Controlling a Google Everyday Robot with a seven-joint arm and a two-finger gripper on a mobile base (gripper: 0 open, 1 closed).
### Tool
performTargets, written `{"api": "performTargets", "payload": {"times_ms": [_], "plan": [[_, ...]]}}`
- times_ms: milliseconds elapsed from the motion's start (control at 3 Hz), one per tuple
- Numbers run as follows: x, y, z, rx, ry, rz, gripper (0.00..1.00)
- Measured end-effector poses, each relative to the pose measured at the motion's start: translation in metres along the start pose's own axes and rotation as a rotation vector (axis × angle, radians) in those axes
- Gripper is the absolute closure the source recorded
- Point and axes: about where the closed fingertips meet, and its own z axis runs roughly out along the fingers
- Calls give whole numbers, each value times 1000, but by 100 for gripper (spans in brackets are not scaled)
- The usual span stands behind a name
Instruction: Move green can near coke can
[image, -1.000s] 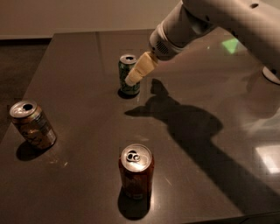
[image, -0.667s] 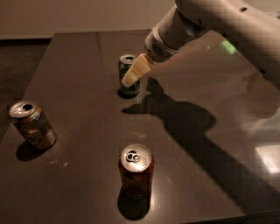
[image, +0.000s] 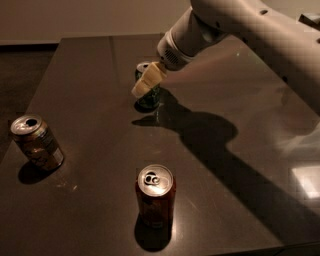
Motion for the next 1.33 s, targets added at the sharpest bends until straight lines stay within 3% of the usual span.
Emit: {"api": "performTargets", "payload": {"times_ms": [667,1000,1333], "plan": [[-4,5,-2,-39,-41,-18,59],[1,10,-21,-62,-68,-42,83],[10,24,-52,-99,-90,-94,100]]}}
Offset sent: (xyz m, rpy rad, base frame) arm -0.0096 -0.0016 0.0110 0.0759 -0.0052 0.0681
